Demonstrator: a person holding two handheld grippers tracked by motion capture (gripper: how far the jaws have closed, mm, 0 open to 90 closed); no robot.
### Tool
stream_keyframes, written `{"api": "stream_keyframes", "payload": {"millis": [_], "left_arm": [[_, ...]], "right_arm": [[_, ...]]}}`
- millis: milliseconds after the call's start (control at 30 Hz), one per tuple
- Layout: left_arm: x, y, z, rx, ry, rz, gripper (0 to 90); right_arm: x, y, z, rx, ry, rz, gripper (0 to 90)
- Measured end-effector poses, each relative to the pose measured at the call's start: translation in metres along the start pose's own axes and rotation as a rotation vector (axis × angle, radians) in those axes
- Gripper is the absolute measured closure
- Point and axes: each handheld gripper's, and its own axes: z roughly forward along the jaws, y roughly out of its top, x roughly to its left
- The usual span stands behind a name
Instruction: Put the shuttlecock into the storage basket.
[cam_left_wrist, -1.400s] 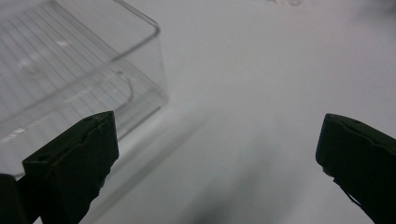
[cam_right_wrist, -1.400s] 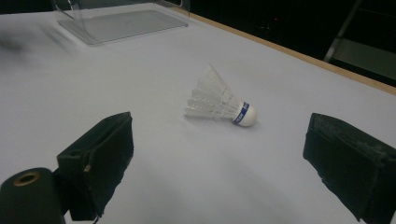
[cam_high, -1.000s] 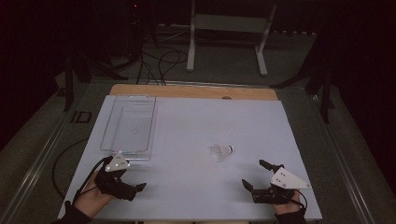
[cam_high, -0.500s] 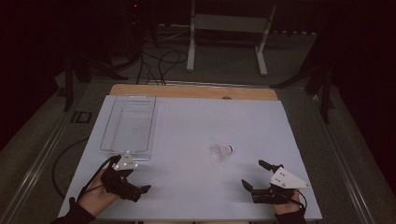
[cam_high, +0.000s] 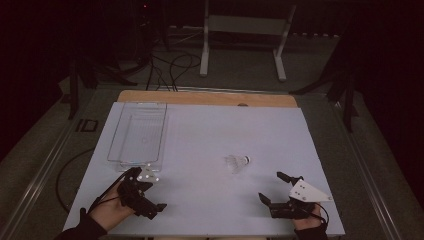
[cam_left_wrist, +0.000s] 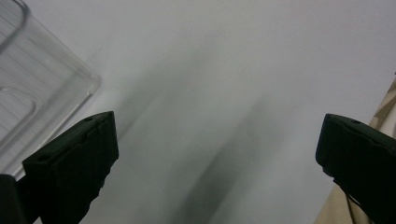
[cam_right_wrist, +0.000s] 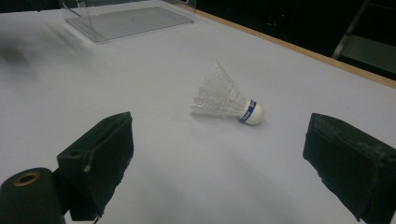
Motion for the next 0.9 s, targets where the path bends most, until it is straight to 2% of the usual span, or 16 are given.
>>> {"api": "stream_keyframes", "payload": {"millis": [200,467,633,800,900], "left_arm": [[-0.002,0.006,0.0,0.025,-0.003,0.008,0.1],[-0.005,0.017,0.0,0.066,-0.026,0.05,0.1],[-0.006,0.023,0.001,0.085,-0.036,0.049,0.1],[-0.007,0.028,0.006,0.112,-0.06,0.056,0.1],[-0.009,0.031,0.008,0.107,-0.095,0.069,0.1]], "right_arm": [[0.0,0.0,0.0,0.002,0.002,0.001,8.7],[0.0,0.0,0.0,0.003,0.004,0.001,8.7],[0.001,0.0,0.0,0.002,0.001,0.0,8.7],[0.001,0.0,-0.001,0.003,0.0,-0.001,8.7],[0.001,0.0,0.0,0.004,0.001,-0.002,8.7]]}}
